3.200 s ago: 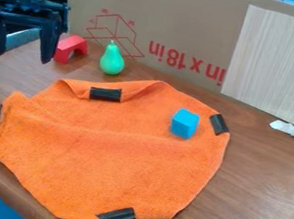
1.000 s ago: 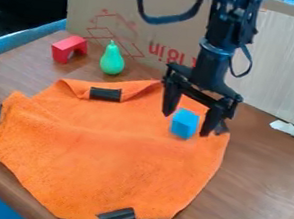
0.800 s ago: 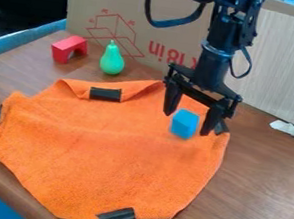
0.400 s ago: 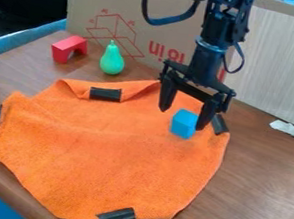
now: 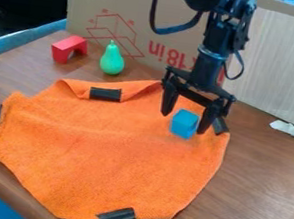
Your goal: Pick up the cube from the cloth and place it on the left of the table
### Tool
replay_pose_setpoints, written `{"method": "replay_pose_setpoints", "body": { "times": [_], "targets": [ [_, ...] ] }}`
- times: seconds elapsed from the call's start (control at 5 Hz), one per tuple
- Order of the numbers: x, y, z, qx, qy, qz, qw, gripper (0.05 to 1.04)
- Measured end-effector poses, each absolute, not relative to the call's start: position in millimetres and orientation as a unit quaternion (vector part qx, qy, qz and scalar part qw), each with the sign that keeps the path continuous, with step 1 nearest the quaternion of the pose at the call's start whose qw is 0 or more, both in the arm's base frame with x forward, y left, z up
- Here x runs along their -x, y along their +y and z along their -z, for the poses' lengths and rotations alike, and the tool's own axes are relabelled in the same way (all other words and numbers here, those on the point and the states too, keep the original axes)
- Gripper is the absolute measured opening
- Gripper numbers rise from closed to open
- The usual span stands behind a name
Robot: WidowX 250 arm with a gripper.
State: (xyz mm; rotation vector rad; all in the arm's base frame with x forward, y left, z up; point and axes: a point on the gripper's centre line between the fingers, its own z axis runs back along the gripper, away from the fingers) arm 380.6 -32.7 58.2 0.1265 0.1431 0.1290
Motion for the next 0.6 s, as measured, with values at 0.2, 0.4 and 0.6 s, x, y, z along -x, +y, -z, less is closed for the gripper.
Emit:
{"method": "replay_pose_setpoints", "body": {
  "times": [0.2,0.4,0.6],
  "targets": [
    [-385.5,-30.2,-57.5,-0.062,0.074,-0.075,0.993,0.987],
    [-386.9,-28.2,-51.8,-0.06,0.084,-0.085,0.991,0.858],
    [-385.4,-26.0,-52.5,-0.053,0.09,-0.085,0.991,0.629]
  ]
}}
